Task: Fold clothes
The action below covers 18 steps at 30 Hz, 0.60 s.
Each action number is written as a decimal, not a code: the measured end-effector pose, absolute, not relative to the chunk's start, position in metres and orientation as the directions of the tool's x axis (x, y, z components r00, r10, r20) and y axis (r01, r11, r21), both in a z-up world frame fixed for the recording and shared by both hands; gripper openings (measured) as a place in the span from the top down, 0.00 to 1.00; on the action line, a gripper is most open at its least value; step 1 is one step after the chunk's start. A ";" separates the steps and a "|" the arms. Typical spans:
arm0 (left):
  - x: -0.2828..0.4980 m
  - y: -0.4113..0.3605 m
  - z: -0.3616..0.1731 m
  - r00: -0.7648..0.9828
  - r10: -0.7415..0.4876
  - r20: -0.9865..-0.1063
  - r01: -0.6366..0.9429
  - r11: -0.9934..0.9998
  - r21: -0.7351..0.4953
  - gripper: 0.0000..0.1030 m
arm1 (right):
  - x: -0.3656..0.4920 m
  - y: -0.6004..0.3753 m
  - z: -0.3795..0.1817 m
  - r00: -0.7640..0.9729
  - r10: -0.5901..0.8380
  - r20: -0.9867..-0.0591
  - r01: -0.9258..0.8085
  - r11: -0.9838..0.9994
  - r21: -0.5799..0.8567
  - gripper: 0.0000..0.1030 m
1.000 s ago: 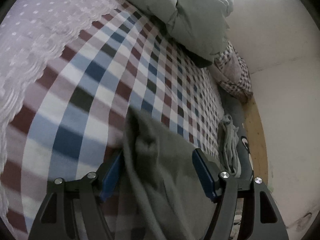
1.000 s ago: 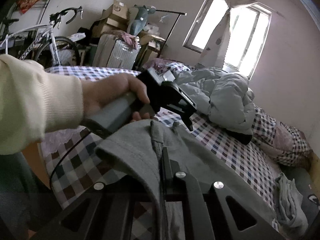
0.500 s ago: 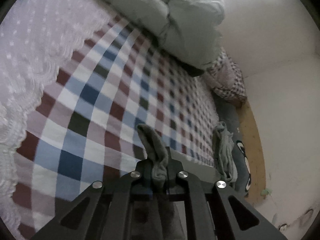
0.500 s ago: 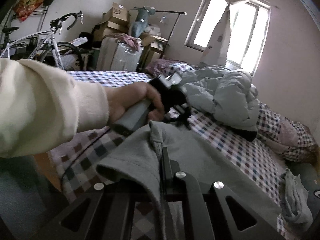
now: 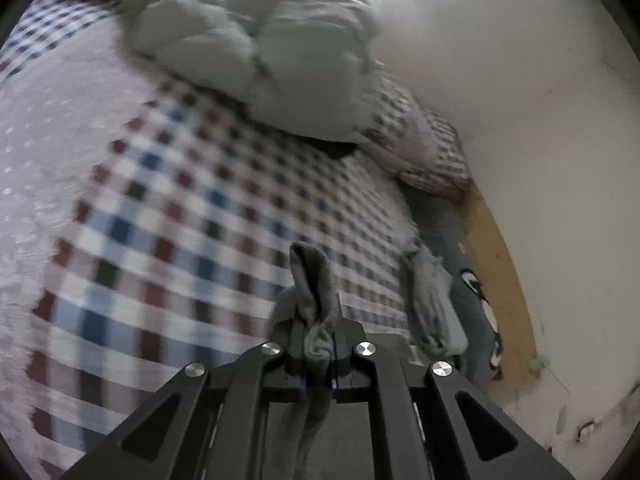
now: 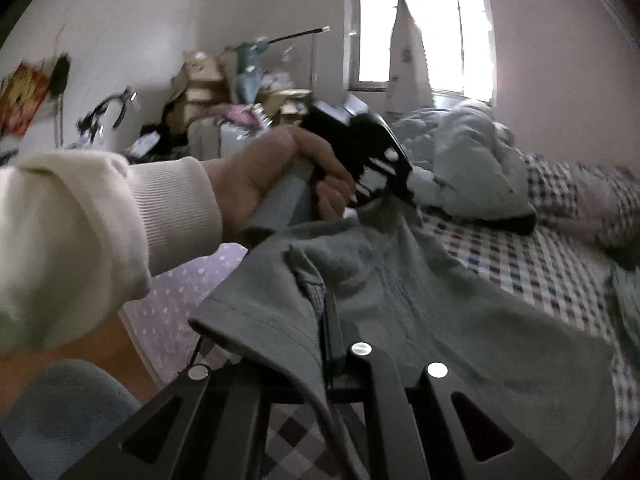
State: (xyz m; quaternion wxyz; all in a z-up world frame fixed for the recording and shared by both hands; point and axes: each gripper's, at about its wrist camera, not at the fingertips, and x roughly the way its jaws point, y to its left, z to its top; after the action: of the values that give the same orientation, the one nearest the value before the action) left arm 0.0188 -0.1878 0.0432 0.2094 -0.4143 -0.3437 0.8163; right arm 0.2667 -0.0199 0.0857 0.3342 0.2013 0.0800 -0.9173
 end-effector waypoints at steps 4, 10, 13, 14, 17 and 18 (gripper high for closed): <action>0.014 -0.130 0.069 -0.543 0.638 -0.546 -0.100 -0.695 -0.712 0.94 | 0.269 0.022 0.092 -0.727 -0.574 -0.377 0.586 -0.805 0.093 0.97; 0.009 -0.066 0.068 -0.514 0.649 -0.561 -0.087 -0.690 -0.719 0.94 | 0.268 0.092 0.103 -0.767 -0.540 -0.348 0.491 -0.842 0.225 0.97; 0.006 -0.038 0.061 -0.505 0.646 -0.572 -0.070 -0.691 -0.719 0.94 | 0.269 0.122 0.102 -0.779 -0.518 -0.354 0.451 -0.855 0.256 0.97; 0.005 -0.028 0.060 -0.500 0.645 -0.578 -0.065 -0.693 -0.718 0.94 | 0.270 0.132 0.101 -0.782 -0.511 -0.357 0.438 -0.858 0.267 0.97; 0.007 -0.004 0.060 -0.491 0.638 -0.594 -0.068 -0.708 -0.703 0.94 | 0.273 0.156 0.099 -0.787 -0.498 -0.363 0.409 -0.863 0.297 0.97; 0.008 0.006 0.063 -0.488 0.638 -0.595 -0.077 -0.711 -0.699 0.94 | 0.274 0.164 0.098 -0.789 -0.495 -0.365 0.400 -0.864 0.306 0.97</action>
State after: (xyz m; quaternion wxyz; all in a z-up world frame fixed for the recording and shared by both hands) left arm 0.0075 0.0056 0.0627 0.2219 -0.4548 -0.3088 0.8054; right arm 0.2735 0.1639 0.0979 0.2381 0.2210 -0.1066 -0.9397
